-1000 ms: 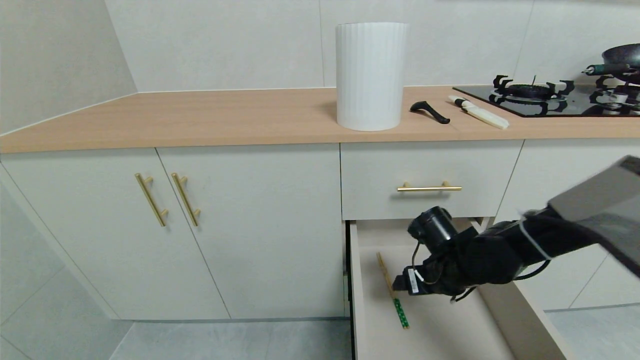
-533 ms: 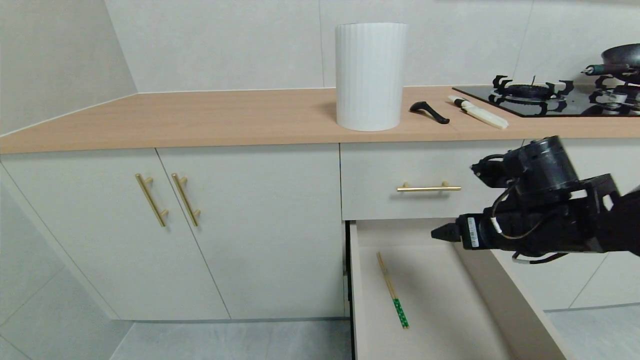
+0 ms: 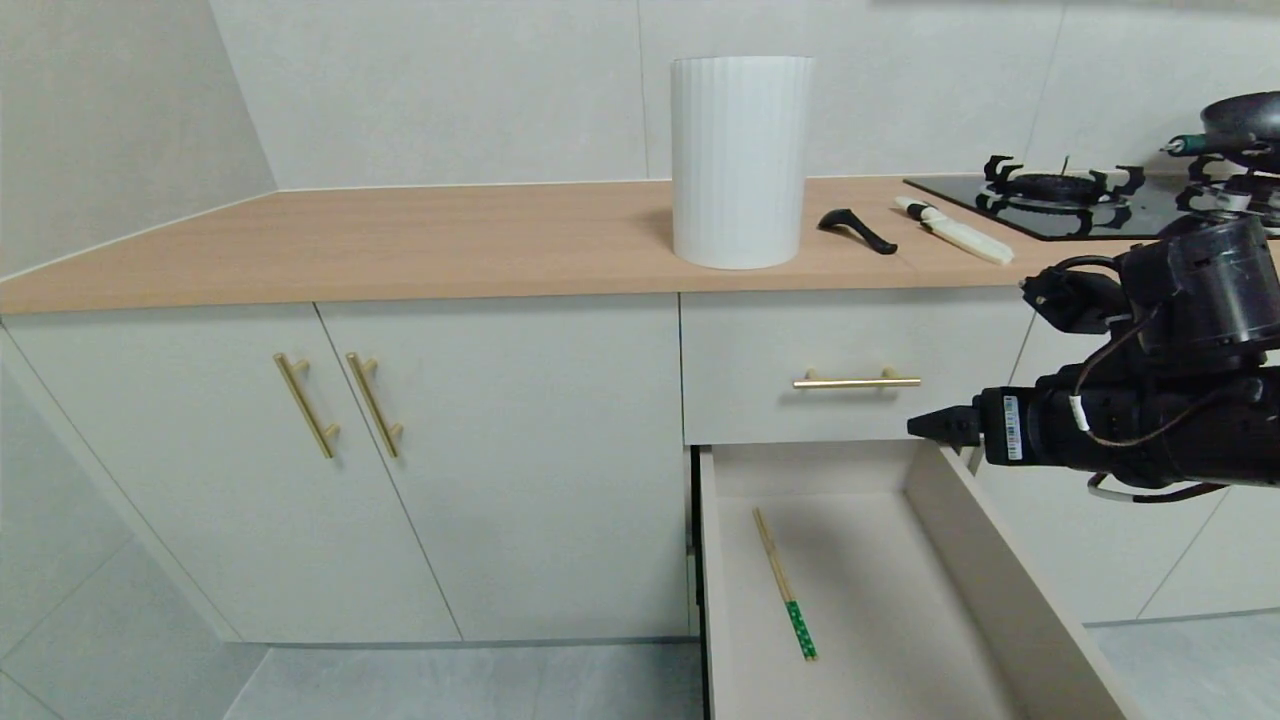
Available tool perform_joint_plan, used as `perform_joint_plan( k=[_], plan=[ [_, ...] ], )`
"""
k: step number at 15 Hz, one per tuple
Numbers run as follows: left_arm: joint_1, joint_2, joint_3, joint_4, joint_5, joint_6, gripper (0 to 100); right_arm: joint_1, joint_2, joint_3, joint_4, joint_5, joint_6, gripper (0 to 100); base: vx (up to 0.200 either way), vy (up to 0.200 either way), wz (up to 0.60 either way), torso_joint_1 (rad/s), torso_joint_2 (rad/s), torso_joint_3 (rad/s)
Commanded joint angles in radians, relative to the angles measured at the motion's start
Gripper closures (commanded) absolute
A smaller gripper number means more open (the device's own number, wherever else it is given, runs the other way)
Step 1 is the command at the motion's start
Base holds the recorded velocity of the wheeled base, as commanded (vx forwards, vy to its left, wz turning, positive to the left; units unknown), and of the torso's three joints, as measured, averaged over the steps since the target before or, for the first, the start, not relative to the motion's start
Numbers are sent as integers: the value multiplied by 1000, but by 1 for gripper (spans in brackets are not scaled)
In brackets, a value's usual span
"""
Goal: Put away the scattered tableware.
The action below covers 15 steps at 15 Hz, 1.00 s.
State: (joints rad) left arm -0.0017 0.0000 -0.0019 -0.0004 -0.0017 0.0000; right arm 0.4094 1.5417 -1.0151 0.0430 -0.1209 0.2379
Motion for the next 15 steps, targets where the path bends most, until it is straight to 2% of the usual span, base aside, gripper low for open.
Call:
perform_joint_plan(
  k=[1, 3, 15],
  plan=[
    [0, 2, 0, -1, 0, 0, 0, 0, -2, 1, -2, 0, 0, 0, 0, 0, 0, 66, -330, -256],
    [0, 2, -1, -1, 0, 0, 0, 0, -8, 1, -2, 0, 0, 0, 0, 0, 0, 90, -183, -293],
    [0, 2, -1, -1, 0, 0, 0, -7, 0, 1, -2, 0, -2, 0, 0, 0, 0, 161, -498, -303]
  ],
)
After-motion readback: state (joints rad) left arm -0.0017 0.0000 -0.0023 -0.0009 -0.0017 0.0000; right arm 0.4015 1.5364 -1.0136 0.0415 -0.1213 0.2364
